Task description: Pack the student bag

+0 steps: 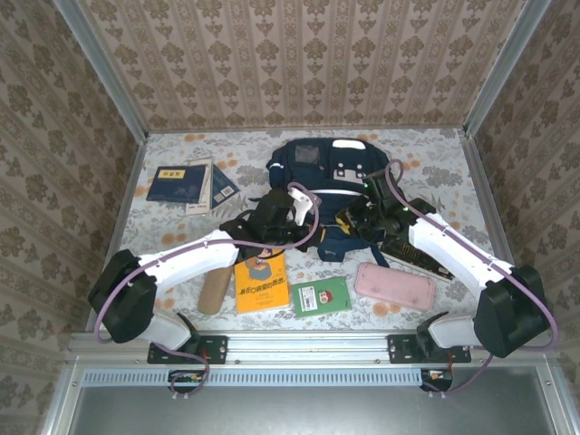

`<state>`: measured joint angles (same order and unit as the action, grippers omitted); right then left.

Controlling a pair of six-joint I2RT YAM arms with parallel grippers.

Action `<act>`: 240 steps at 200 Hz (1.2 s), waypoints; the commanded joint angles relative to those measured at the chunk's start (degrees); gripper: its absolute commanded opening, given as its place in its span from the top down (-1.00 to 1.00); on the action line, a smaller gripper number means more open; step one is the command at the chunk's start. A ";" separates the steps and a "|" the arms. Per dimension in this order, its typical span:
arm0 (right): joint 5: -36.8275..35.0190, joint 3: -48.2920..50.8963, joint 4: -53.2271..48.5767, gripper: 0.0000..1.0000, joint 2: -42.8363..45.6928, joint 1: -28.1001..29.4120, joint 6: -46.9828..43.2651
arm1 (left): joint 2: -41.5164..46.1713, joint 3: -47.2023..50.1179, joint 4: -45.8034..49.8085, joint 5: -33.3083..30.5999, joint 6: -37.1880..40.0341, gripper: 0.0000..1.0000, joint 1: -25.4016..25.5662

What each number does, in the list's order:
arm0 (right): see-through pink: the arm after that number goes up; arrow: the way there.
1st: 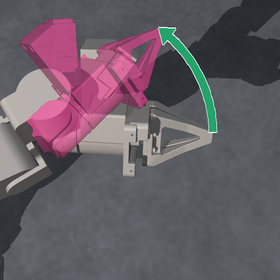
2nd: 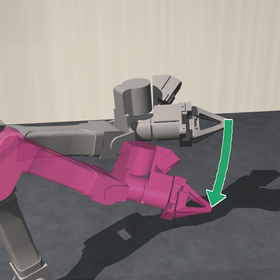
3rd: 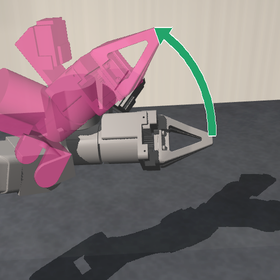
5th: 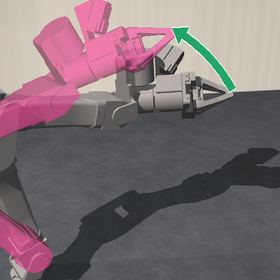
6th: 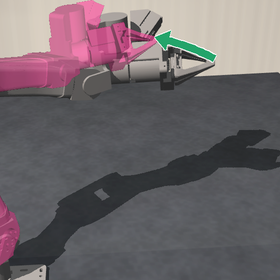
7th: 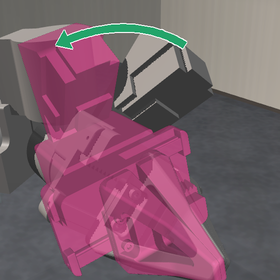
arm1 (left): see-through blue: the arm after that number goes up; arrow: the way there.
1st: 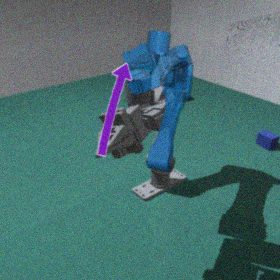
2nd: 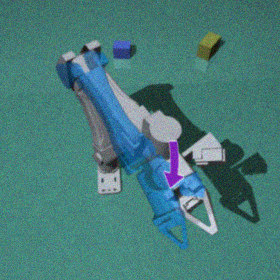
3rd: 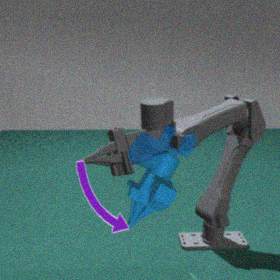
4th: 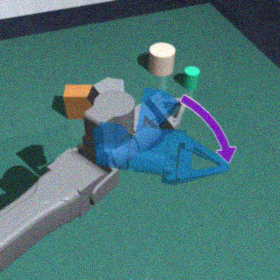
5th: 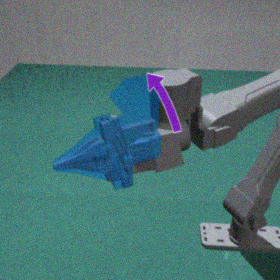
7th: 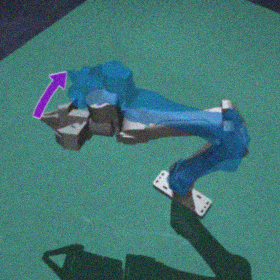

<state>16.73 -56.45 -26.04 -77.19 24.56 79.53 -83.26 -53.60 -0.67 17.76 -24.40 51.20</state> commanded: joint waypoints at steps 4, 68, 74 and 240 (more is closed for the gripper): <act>-2.79 0.68 0.88 1.00 -0.70 0.32 -0.13 | 0.95 -2.99 -5.53 0.17 2.29 1.00 0.89; -8.25 -2.89 -5.85 1.00 2.56 -2.95 -8.64 | 4.44 -0.15 -0.15 -2.20 4.26 1.00 -2.21; -8.49 -3.17 -6.48 1.00 2.72 -3.10 -9.20 | 4.79 0.14 0.27 -2.20 4.20 1.00 -2.67; -16.01 -8.00 -12.47 1.00 6.26 -4.25 -16.74 | 9.57 2.04 8.77 -2.99 6.59 1.00 -9.80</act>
<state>13.28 -62.37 -32.08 -73.17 23.14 65.91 -77.65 -52.10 2.20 18.48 -19.38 45.56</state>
